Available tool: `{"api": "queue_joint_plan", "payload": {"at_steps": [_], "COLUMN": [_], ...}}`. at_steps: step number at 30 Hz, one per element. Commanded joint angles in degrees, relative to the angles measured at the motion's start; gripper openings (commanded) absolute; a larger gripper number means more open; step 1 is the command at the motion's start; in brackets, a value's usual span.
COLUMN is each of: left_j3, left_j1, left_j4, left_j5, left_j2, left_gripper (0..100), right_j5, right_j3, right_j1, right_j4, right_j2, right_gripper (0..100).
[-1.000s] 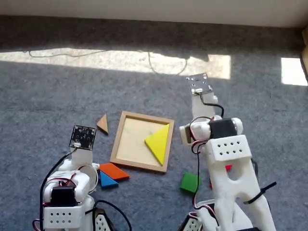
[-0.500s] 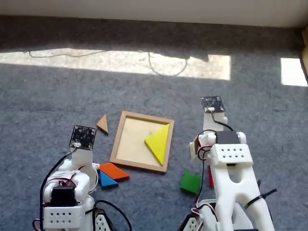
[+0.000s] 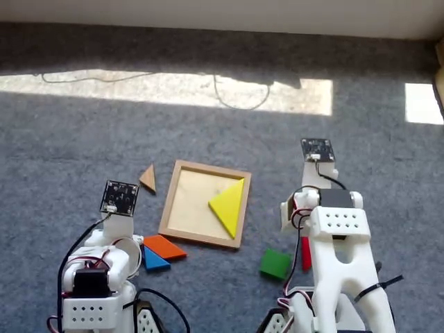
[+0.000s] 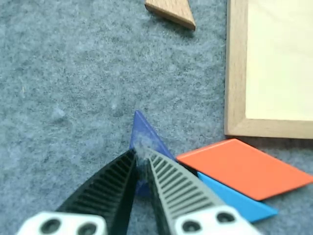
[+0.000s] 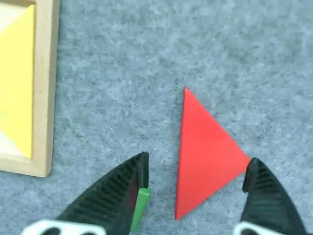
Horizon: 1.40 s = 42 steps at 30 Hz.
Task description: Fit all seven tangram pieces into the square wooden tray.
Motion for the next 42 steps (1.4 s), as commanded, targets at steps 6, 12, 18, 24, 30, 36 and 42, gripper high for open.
{"api": "queue_joint_plan", "payload": {"at_steps": [6, 12, 18, 24, 30, 36, 42], "left_j3": [1.1, 1.1, 1.1, 1.1, 1.1, 1.1, 1.1], "left_j1": [-0.5, -0.5, -0.5, -0.5, -0.5, -0.5, -0.5], "left_j4": [0.4, 0.4, 0.4, 0.4, 0.4, 0.4, 0.4], "left_j5": [0.5, 0.5, 0.5, 0.5, 0.5, 0.5, 0.5], "left_j2": [-1.9, -1.9, -1.9, -1.9, -1.9, -1.9, -1.9], "left_gripper": [1, 1, 1, 1, 1, 1, 1], "right_j5": [-0.4, -0.4, -0.4, -1.0, -1.0, -0.9, -0.6], "right_j3": [0.0, 1.3, 1.3, 1.3, 1.3, 1.6, 1.7], "right_j1": [3.4, 3.6, 3.4, 3.3, 2.9, 2.7, 2.7], "right_j4": [-0.9, -2.9, -2.9, -2.9, -2.9, -2.9, -5.1], "right_j2": [-1.3, -1.3, -1.3, -1.3, -1.3, -1.3, -1.2], "right_gripper": [34.7, 34.9, 34.9, 34.9, 34.9, 35.0, 35.0]}}
